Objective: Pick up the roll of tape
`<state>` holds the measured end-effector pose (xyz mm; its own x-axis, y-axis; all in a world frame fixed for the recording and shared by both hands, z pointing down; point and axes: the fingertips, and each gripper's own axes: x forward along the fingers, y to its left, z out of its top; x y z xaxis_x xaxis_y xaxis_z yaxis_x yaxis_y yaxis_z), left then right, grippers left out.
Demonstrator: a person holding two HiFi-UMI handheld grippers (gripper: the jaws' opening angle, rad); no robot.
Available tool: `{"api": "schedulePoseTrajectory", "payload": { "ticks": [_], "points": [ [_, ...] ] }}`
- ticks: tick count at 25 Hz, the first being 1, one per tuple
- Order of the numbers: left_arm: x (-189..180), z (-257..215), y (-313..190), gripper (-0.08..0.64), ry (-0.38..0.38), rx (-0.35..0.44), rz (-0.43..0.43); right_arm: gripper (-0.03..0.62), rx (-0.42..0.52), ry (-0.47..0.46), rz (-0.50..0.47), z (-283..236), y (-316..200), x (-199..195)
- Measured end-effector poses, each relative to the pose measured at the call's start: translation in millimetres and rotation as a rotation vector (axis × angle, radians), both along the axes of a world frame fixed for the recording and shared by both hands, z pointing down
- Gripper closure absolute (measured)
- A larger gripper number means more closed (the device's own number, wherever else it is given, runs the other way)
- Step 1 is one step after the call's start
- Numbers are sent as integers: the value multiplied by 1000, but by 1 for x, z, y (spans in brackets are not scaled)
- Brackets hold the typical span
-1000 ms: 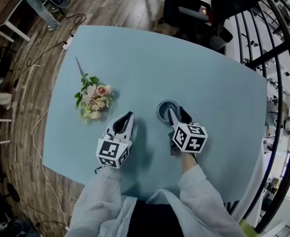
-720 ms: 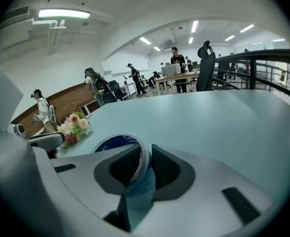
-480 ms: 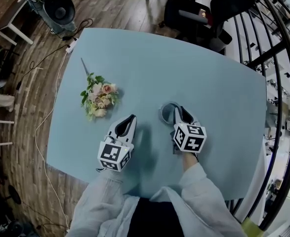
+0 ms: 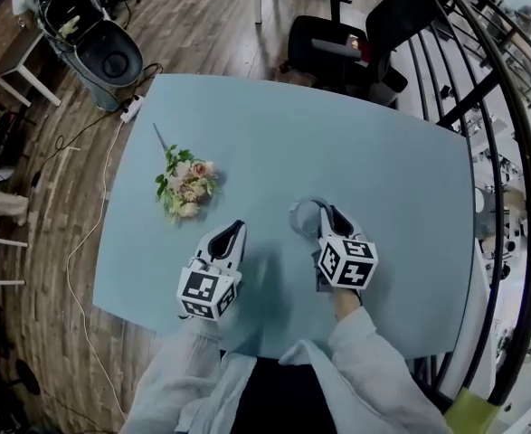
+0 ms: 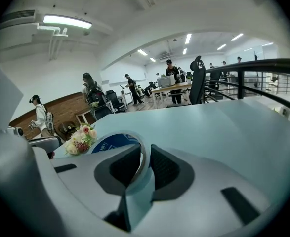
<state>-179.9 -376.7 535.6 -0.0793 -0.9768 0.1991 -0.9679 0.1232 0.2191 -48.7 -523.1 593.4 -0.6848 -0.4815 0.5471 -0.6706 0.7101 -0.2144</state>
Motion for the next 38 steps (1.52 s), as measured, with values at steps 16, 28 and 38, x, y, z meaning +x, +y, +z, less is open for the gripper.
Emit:
{"api": "schedulePoseTrajectory", "payload": {
  "ticks": [16, 28, 38],
  "points": [
    [15, -74, 29, 534, -50, 84, 80, 515, 137, -145, 93, -110, 23, 43],
    [35, -118, 43, 534, -108, 152, 138, 514, 243, -299, 123, -166, 60, 101],
    [76, -126, 50, 534, -87, 158, 215, 514, 304, -349, 274, -176, 95, 177]
  ]
}}
